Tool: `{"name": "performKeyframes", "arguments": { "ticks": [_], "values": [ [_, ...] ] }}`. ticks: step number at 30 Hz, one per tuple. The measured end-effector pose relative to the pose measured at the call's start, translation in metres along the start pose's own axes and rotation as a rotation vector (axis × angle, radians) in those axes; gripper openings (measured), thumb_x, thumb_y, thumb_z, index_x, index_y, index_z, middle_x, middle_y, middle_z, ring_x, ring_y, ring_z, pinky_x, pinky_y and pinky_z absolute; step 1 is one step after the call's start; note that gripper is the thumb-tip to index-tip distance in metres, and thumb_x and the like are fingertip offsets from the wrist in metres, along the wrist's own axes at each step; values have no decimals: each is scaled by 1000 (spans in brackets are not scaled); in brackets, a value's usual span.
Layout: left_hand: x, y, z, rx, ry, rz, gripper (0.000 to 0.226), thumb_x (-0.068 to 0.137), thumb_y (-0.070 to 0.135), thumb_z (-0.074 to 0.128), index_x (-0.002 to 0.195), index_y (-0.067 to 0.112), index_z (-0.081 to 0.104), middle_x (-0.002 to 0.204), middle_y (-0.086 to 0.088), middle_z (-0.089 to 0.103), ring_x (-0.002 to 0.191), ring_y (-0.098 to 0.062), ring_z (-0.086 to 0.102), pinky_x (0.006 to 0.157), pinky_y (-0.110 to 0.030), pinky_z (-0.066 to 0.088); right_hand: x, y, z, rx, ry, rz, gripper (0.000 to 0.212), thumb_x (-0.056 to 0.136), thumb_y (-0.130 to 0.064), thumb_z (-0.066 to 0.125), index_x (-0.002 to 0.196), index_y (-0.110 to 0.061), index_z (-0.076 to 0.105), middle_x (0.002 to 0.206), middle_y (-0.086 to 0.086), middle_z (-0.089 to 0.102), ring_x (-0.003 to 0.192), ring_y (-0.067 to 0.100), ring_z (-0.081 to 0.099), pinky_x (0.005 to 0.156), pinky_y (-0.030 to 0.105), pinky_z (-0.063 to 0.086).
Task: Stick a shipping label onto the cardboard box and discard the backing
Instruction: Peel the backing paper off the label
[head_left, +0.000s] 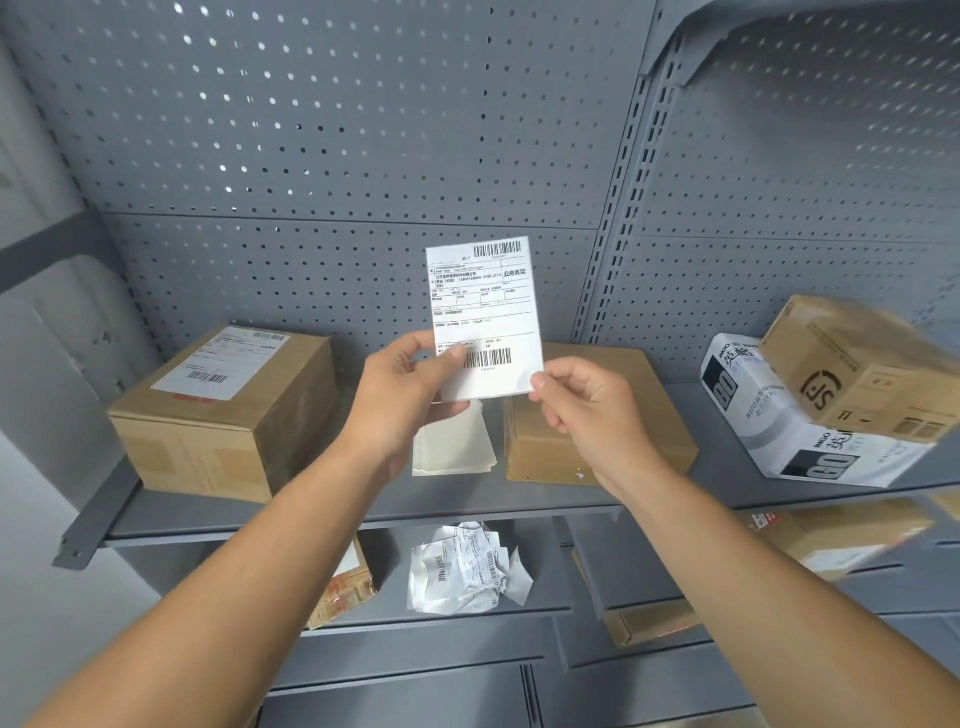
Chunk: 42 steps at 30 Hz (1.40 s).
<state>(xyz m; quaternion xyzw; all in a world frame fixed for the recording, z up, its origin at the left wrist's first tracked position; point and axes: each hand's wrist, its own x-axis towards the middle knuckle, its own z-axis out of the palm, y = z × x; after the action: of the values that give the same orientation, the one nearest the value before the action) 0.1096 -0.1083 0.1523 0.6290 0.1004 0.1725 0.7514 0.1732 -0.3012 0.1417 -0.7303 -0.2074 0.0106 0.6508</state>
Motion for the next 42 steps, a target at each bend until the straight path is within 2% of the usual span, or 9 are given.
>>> {"name": "performKeyframes", "arguments": {
  "ticks": [4, 8, 12, 16, 22, 31, 37, 42],
  "values": [
    [-5, 2, 2, -14, 26, 26, 15, 92, 5, 72, 103, 16, 70, 85, -1, 81, 78, -13, 77, 61, -24, 59, -2, -7, 0, 28, 17, -12, 12, 97, -10, 67, 91, -17, 74, 69, -6, 71, 55, 10, 49, 53, 18, 42],
    [-7, 13, 0, -12, 71, 114, 14, 92, 2, 71, 99, 14, 70, 71, 5, 77, 70, -9, 74, 59, -23, 58, -6, -10, 0, 99, 8, -15, 11, 99, -9, 64, 93, -9, 73, 76, -2, 71, 57, 15, 49, 51, 25, 39],
    [-8, 18, -2, -7, 95, 163, 17, 91, 2, 71, 98, 17, 72, 80, -4, 77, 72, -11, 74, 60, -25, 58, -9, -11, -1, 96, -8, -34, 9, 97, -7, 65, 94, -4, 73, 71, -4, 69, 56, 15, 49, 51, 25, 38],
    [-12, 18, -1, 2, 83, 166, 17, 92, 1, 71, 96, 17, 71, 76, 3, 79, 69, -9, 74, 58, -23, 57, -11, -14, 0, 111, -6, -39, 11, 97, -4, 65, 89, -7, 72, 69, -5, 68, 55, 15, 49, 50, 24, 38],
    [-15, 16, -2, 6, 86, 156, 16, 91, 0, 72, 95, 16, 70, 72, 4, 78, 67, -8, 74, 58, -24, 58, -11, -14, 2, 115, 15, -30, 24, 95, 4, 60, 79, -12, 69, 63, -4, 63, 53, 13, 47, 49, 23, 37],
    [-14, 12, -4, 24, 89, 135, 14, 91, 2, 72, 96, 15, 71, 80, 1, 81, 74, -12, 76, 61, -28, 60, -11, -11, 3, 111, -1, -36, 24, 96, 4, 58, 79, -10, 67, 58, -8, 61, 51, 11, 46, 49, 23, 36],
    [-13, 11, -2, 18, 86, 129, 15, 91, 1, 71, 97, 15, 71, 74, 4, 79, 72, -10, 76, 62, -26, 60, -9, -10, 6, 115, 12, -20, 24, 95, 7, 57, 78, -8, 66, 58, -6, 59, 51, 11, 46, 50, 23, 36],
    [-12, 9, 0, 16, 89, 113, 14, 92, 1, 71, 98, 13, 72, 78, 2, 80, 74, -12, 77, 63, -26, 60, -9, -8, 5, 118, 7, -13, 25, 95, 8, 56, 78, -8, 65, 56, -8, 59, 49, 9, 46, 50, 21, 38]
  ]
}}
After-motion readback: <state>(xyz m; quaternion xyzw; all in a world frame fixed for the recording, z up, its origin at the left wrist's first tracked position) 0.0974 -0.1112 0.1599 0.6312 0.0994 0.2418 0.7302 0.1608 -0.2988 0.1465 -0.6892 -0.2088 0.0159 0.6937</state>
